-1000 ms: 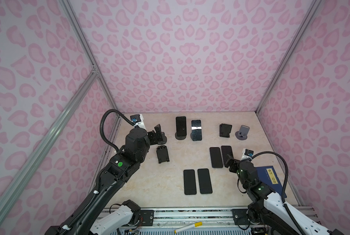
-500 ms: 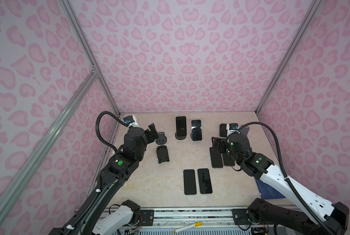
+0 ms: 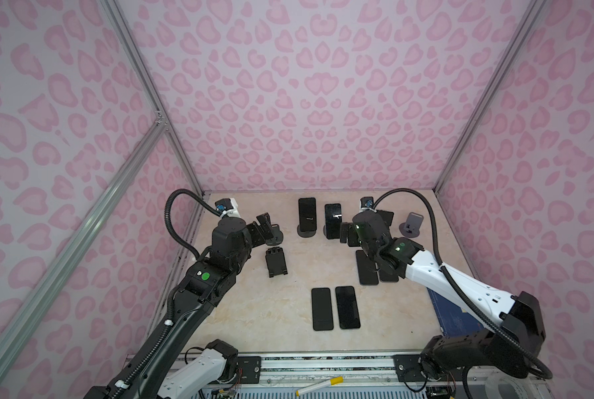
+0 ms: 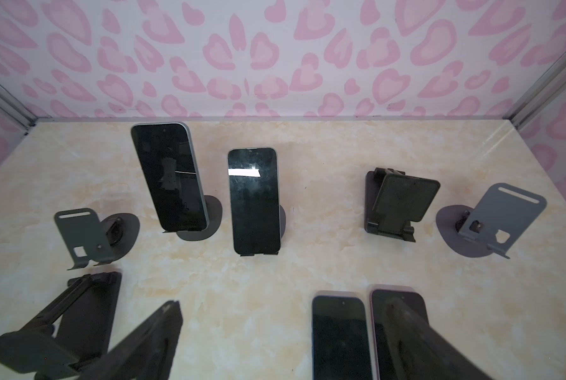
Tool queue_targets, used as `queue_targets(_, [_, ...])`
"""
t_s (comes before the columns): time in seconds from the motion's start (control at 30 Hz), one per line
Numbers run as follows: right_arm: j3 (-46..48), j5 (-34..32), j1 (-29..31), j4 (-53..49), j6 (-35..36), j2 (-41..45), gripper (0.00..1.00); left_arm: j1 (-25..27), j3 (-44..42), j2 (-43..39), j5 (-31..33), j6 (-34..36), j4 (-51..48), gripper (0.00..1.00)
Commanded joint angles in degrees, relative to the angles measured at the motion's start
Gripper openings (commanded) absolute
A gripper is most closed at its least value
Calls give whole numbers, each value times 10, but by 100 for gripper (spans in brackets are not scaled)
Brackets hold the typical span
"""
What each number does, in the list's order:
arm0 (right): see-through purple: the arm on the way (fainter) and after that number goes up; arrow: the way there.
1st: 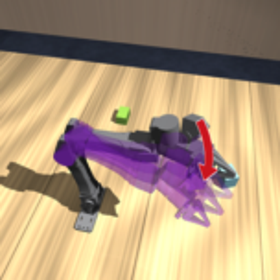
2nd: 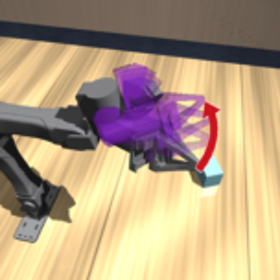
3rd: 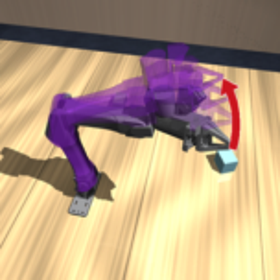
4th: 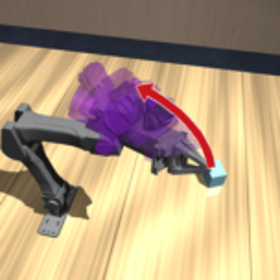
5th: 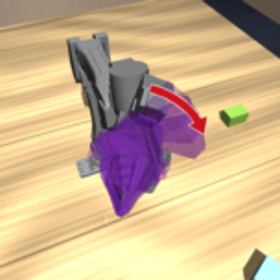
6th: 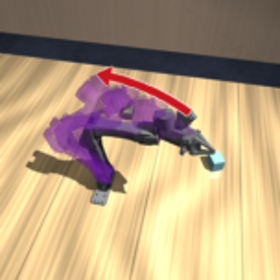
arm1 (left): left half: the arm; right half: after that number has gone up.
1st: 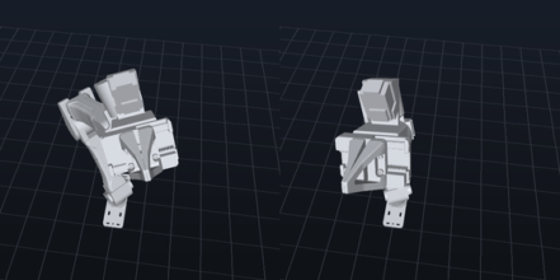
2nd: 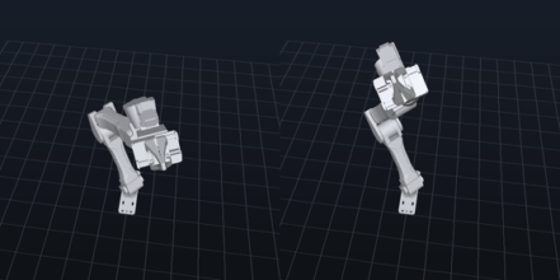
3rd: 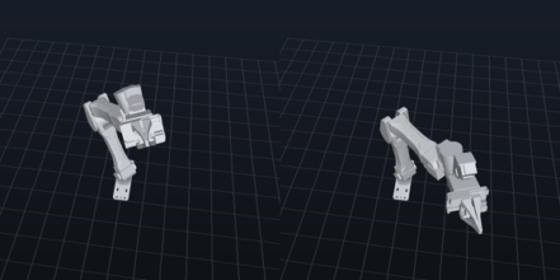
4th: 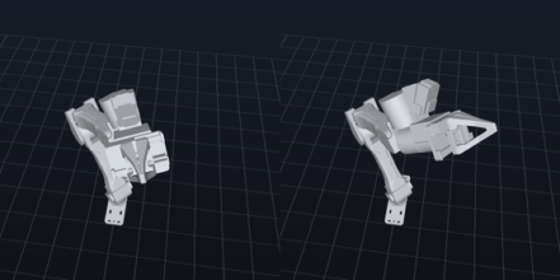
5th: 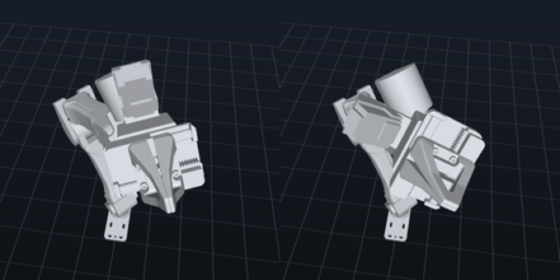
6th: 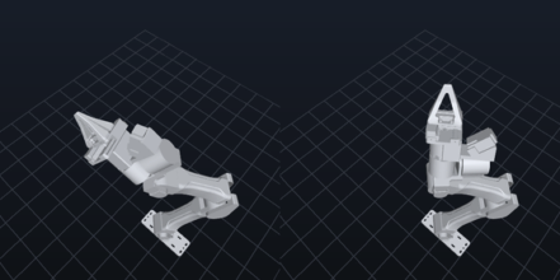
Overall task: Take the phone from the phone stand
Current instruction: 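Reach the right gripper across to the standing phones farthest from the robot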
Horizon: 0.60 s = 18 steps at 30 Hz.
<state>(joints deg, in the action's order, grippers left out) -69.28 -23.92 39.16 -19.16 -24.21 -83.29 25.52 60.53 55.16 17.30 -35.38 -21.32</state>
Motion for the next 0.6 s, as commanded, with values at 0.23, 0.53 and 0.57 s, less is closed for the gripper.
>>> queue_targets(0.23, [-173, 82, -40, -34, 52, -187, 98, -15, -14, -5, -28, -23, 1, 96])
queue_targets(0.53, [-315, 61, -50, -39, 65, -315, 98, -15, -27, -17, 10, -18, 6, 96])
queue_targets(0.57, [-330, 65, -53, -45, 65, -329, 98, -15, -26, -16, 10, -18, 5, 96])
